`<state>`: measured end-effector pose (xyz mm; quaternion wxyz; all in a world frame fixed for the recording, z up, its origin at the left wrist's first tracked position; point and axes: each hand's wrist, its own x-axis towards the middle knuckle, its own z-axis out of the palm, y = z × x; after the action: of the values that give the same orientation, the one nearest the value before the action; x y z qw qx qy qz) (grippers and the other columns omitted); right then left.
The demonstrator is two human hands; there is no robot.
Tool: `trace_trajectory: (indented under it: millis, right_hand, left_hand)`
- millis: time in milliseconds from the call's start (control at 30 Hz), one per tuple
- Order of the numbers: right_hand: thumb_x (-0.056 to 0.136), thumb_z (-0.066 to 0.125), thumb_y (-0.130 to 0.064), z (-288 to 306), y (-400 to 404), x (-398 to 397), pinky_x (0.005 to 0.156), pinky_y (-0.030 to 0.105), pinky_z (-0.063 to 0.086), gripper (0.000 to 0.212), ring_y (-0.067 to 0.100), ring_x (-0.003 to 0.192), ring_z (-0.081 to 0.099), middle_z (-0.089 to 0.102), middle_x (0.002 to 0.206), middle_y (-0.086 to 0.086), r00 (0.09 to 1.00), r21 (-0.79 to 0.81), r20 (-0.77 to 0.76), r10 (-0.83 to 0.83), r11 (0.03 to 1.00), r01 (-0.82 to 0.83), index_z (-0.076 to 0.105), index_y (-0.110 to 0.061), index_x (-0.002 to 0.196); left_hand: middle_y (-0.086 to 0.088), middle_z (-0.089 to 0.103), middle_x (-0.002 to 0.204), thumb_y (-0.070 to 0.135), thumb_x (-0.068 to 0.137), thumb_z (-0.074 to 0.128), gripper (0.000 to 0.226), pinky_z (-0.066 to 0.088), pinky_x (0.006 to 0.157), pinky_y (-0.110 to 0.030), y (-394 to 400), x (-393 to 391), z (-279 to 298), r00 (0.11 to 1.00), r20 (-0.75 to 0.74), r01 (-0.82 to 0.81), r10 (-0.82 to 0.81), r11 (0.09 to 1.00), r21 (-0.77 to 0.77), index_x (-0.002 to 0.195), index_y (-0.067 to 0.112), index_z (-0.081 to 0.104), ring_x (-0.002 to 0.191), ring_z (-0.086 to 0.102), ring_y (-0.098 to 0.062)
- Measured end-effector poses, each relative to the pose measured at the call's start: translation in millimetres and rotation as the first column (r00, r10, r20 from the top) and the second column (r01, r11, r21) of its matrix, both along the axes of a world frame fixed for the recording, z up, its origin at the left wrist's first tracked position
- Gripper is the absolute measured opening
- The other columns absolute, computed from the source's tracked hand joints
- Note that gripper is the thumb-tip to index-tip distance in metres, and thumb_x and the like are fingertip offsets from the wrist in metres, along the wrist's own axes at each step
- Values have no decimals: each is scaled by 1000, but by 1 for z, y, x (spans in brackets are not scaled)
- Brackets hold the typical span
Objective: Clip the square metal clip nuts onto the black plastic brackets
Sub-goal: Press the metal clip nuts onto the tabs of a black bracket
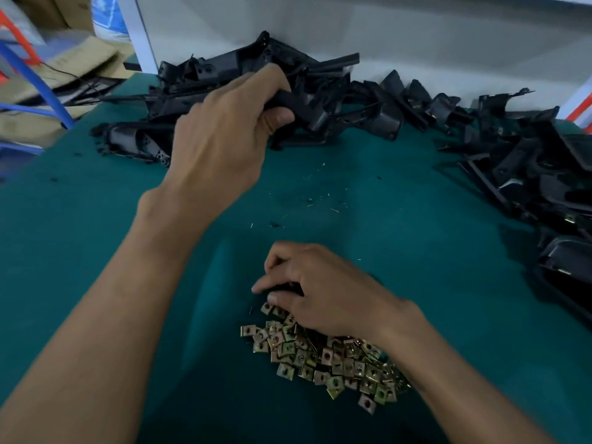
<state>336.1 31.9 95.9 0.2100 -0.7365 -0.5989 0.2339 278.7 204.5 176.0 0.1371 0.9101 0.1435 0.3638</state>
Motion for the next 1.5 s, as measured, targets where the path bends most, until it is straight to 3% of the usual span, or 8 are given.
trace_trajectory:
  millis: [233, 367, 533, 700, 800, 900, 1267, 1500]
  right_hand:
    - [96, 69, -21, 10, 0, 4, 69, 15, 37, 18, -12, 84, 49, 54, 108, -17, 994, -49, -24, 105, 993, -106, 77, -28, 112]
    - [96, 69, -18, 8, -2, 4, 75, 25, 46, 6, -6, 85, 51, 54, 104, -16, 993, -25, -24, 116, 993, -117, 73, -22, 98]
    - [99, 63, -14, -5, -7, 13, 79, 26, 51, 7, 3, 89, 60, 63, 97, -13, 977, 49, -210, 26, 999, -16, 66, -21, 99]
    - [88, 66, -1, -14, -31, 49, 59, 20, 49, 17, 16, 70, 65, 72, 81, 7, 625, 208, -771, -119, 881, 425, 72, -17, 89]
    - [81, 71, -1, -18, -41, 71, 63, 21, 51, 20, 19, 73, 65, 70, 82, 12, 382, 241, -924, -25, 737, 631, 74, -6, 100]
    - [82, 69, 0, -21, -41, 79, 73, 22, 55, 22, 17, 81, 68, 71, 85, 10, 266, 221, -964, 31, 651, 726, 77, -5, 102]
    - [77, 70, 3, -20, -38, 76, 59, 22, 49, 24, 19, 68, 62, 68, 79, 12, 309, 214, -951, -1, 719, 662, 71, 1, 101]
    - [77, 72, 2, -23, -36, 79, 66, 26, 55, 15, 22, 72, 66, 71, 82, 14, 316, 208, -949, -8, 737, 643, 70, -5, 90]
  left_hand:
    - [-2, 59, 79, 21, 100, 46, 10, 28, 52, -35, -3, 6, -18, 982, -66, -173, 176, 984, 52, 108, 25, 49, 65, 48, -33]
    - [-6, 61, 82, 25, 105, 43, 9, 51, 59, -53, 4, 12, -36, 984, -175, -65, 11, 951, -302, 103, 18, 49, 69, 62, -30]
    - [-13, 64, 90, 27, 106, 41, 16, 58, 47, -38, 13, 12, -43, 901, -367, -68, -232, 760, -646, 96, 16, 48, 57, 72, -22]
    - [-11, 74, 84, 16, 104, 51, 17, 54, 49, -36, 12, 8, -63, 878, -176, 80, -445, 500, -862, 120, 18, 47, 69, 71, -27]
    - [-15, 72, 94, 11, 96, 63, 55, 50, 54, -33, 16, 5, -68, 765, -106, 141, -635, 326, -935, 140, 31, 38, 79, 68, -28]
    - [-9, 65, 83, 8, 90, 70, 38, 47, 52, -29, 16, 9, -74, 703, 52, 228, -709, 156, -961, 125, 10, 57, 73, 61, -20]
    - [-11, 62, 85, 7, 92, 66, 17, 37, 44, -20, 2, 22, -108, 671, 462, 399, -580, -243, -884, 104, 4, 55, 54, 40, -10]
    - [1, 47, 73, 12, 87, 68, 21, 33, 40, -19, -7, 29, -107, 677, 403, 362, -617, -197, -911, 103, 8, 56, 52, 35, -9]
